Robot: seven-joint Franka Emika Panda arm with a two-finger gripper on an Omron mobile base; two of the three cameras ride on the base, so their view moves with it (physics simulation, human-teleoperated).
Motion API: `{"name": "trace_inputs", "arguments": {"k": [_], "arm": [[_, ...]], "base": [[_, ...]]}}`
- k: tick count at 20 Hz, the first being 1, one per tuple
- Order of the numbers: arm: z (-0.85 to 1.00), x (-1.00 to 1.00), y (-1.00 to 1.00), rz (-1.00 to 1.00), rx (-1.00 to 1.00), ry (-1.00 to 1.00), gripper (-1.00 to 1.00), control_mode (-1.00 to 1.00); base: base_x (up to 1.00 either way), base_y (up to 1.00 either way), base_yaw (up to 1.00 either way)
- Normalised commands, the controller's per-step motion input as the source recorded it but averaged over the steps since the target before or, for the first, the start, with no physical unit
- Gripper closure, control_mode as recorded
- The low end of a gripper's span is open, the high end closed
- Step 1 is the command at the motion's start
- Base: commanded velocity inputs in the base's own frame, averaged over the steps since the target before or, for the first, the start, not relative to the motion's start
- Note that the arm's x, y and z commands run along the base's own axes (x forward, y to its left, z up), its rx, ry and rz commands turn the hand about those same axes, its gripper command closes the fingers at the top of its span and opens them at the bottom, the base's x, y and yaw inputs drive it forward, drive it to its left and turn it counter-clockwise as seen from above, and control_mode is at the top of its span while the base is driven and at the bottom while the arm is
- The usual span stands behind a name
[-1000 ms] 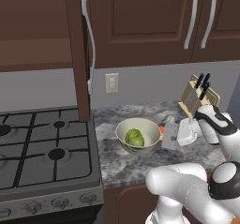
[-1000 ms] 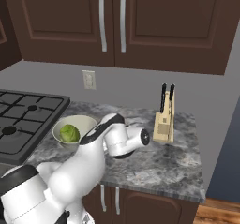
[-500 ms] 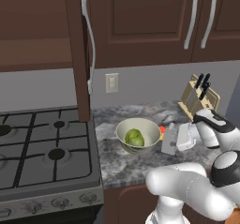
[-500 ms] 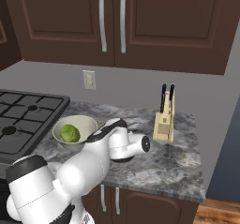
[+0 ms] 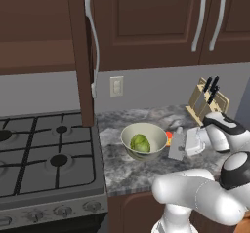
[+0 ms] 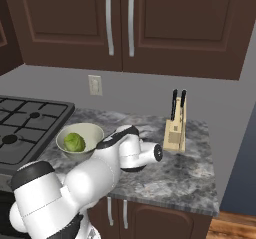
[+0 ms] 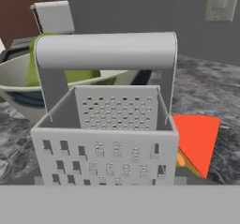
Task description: Pick the cheese from the fridge and the cheese grater from the cabinet and place them next to the salad bowl.
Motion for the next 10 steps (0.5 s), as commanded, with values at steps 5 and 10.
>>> {"name": "trace_inputs", "arguments": {"k": [5,10], "arm": [[0.0,0.0,0.0,0.0,0.0,0.0,-1.0,-1.0],[0.0,0.0,0.0,0.0,0.0,0.0,-1.0,-1.0]], "base": [[0.0,0.0,0.0],[0.0,0.0,0.0]]}}
